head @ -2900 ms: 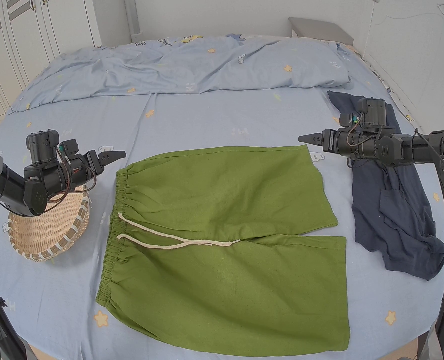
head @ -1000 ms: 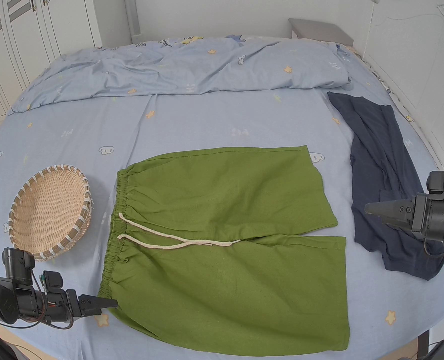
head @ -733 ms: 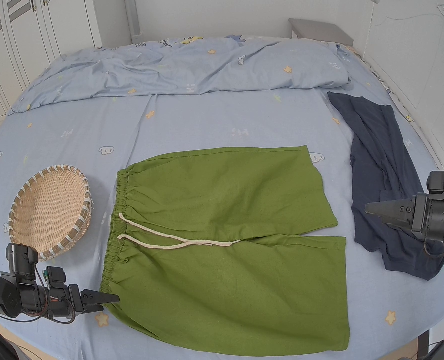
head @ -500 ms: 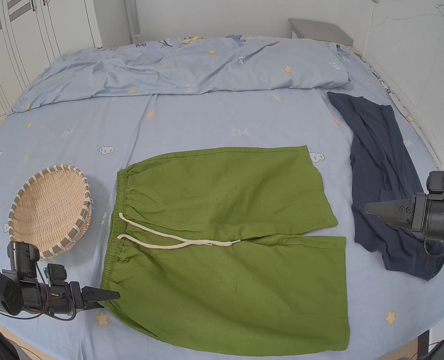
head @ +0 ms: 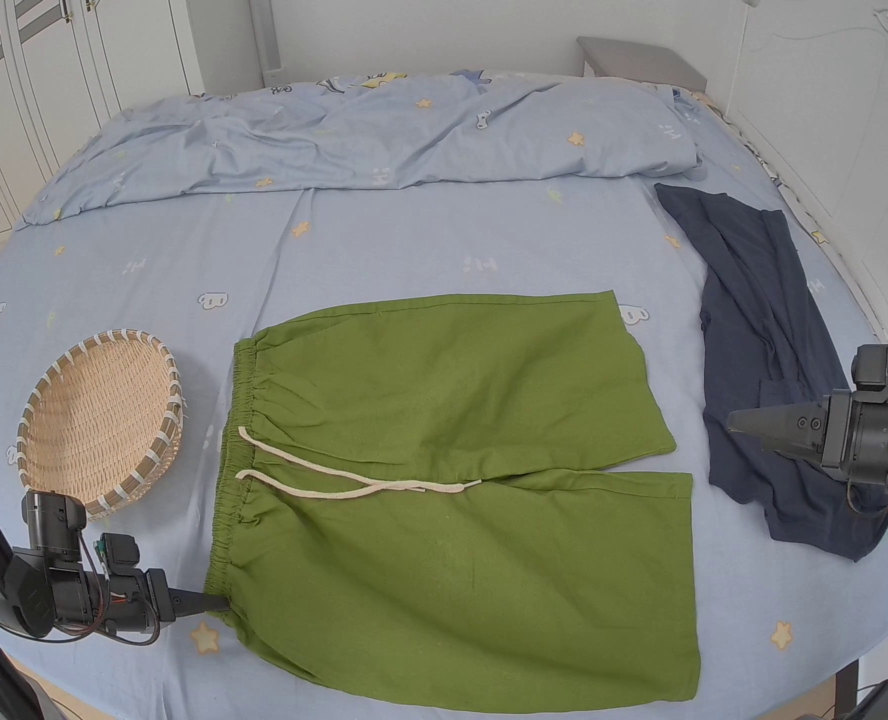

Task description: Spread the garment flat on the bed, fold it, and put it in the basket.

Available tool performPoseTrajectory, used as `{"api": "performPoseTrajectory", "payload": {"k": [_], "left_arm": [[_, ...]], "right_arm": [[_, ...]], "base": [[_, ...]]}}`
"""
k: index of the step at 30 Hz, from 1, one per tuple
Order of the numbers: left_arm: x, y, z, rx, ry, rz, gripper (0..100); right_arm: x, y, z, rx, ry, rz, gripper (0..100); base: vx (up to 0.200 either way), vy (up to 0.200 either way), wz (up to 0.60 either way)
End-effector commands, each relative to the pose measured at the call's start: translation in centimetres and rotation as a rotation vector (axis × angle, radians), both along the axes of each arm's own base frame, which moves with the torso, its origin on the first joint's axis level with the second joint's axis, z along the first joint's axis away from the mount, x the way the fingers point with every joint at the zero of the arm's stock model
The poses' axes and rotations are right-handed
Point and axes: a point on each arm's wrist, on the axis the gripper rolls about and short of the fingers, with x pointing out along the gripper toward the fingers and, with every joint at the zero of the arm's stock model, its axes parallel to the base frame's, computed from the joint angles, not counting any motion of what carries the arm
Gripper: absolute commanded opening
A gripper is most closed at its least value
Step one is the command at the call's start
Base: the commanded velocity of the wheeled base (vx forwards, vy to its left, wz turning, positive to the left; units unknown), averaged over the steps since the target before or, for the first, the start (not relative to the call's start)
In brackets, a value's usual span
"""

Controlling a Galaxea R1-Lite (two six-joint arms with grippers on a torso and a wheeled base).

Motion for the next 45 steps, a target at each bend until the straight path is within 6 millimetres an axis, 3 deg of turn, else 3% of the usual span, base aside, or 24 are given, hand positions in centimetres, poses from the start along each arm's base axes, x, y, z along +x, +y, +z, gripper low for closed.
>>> {"api": "performPoseTrajectory", "payload": {"k": [1,4,7,14,21,30,39,45], "left_arm": [[-1.2,0.0,-0.5,-0.005,0.043,0.009,0],[-2.3,0.0,-0.7,0.005,0.057,0.007,0],[-3.8,0.4,-0.6,0.044,0.036,-0.005,0],[-4.1,0.8,-0.6,0.053,0.036,0.005,0],[-4.2,0.7,-0.7,0.049,0.042,0.003,0],[-4.1,0.7,-0.8,0.049,0.042,-0.003,0],[-4.0,0.6,-0.8,0.051,0.038,-0.009,0],[-4.1,0.6,-0.7,0.052,0.035,-0.007,0]], "right_arm": [[-0.2,-0.1,-0.4,-0.002,0.016,0.0,100],[-0.5,-0.1,-1.0,-0.006,0.042,0.003,100],[-1.5,-0.2,-3.3,-0.025,0.125,0.009,100],[-4.7,-0.8,-8.6,-0.107,0.299,0.06,100],[-7.1,-1.1,-11.3,-0.062,0.406,0.202,100],[-6.7,-1.0,-14.4,-0.061,0.59,0.27,100],[-5.9,-1.0,-18.2,-0.11,0.597,0.32,100],[-5.6,-0.8,-18.8,-0.113,0.613,0.328,100]], "base": [[0.0,0.0,0.0],[0.0,0.0,0.0],[0.0,0.0,0.0],[0.0,0.0,0.0],[0.0,0.0,0.0],[0.0,0.0,0.0],[0.0,0.0,0.0],[0.0,0.0,0.0]]}}
